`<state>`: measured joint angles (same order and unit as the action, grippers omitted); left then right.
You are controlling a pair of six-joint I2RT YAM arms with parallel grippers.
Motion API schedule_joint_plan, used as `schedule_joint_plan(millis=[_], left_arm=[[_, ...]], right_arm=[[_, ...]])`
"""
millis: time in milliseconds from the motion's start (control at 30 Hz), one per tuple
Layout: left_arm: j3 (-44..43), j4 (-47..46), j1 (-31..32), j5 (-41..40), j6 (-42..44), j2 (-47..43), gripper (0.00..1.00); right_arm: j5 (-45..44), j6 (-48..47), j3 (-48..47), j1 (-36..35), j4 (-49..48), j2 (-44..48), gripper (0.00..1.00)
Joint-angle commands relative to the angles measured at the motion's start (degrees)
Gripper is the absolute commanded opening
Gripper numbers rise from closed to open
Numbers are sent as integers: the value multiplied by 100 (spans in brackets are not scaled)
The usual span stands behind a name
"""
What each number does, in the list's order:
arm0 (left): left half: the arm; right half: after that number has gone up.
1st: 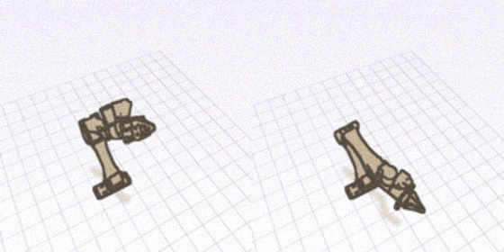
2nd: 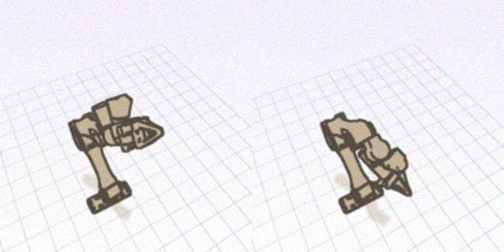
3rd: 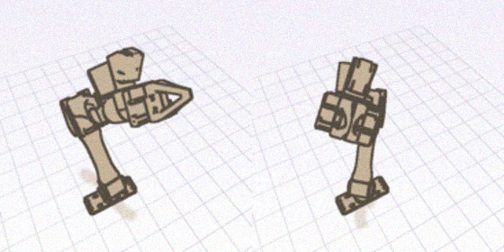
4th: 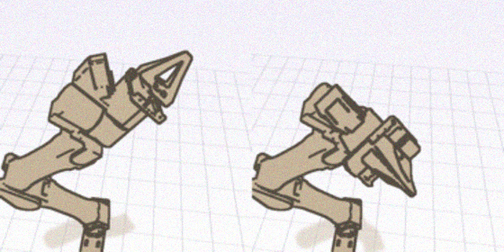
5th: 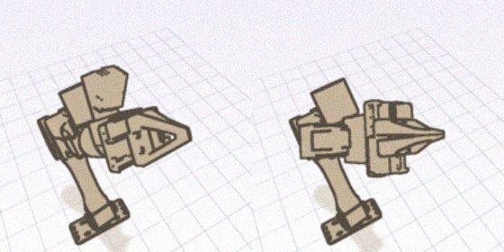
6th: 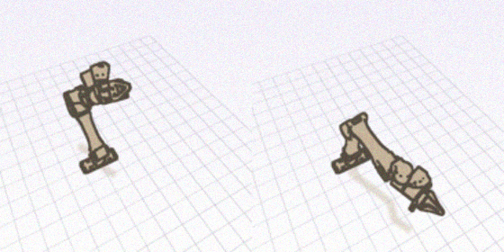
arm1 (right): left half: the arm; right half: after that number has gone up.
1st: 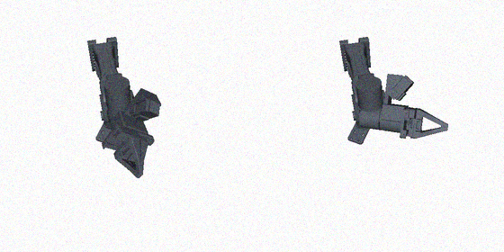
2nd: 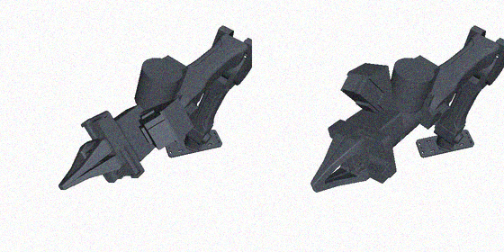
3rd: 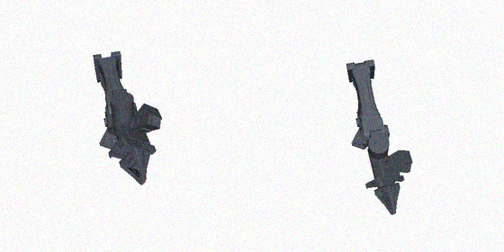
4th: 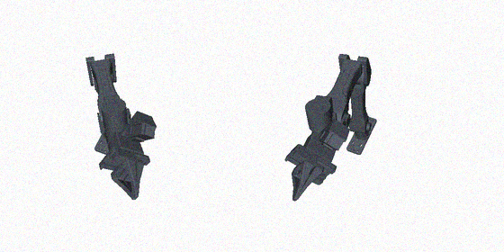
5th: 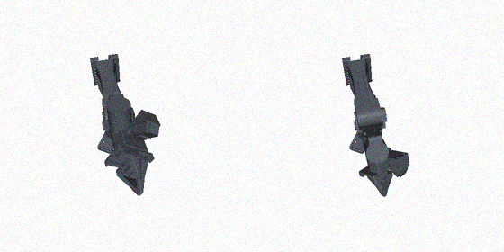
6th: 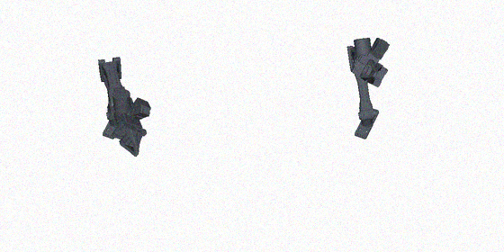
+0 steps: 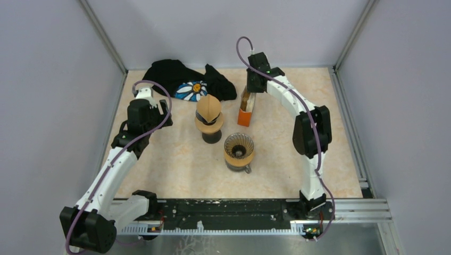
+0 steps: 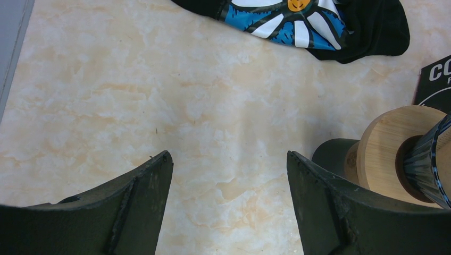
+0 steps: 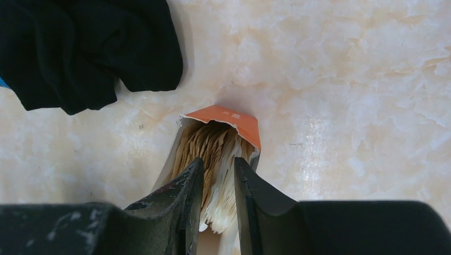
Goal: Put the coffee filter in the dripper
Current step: Pick up the coffee filter from the coffee filter holder.
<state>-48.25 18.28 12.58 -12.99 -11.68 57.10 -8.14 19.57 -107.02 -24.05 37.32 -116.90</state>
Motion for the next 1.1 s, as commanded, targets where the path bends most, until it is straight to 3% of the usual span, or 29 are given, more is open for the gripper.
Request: schedule_joint_plan(millis=[0, 1067], left_arm=[[79, -150, -36, 52, 92, -19, 84], [83, -157, -36, 69, 86, -32, 84]], right_arm=[[-122, -124, -393, -112, -85, 27, 29], [-69, -364, -456, -336, 33, 149, 27]])
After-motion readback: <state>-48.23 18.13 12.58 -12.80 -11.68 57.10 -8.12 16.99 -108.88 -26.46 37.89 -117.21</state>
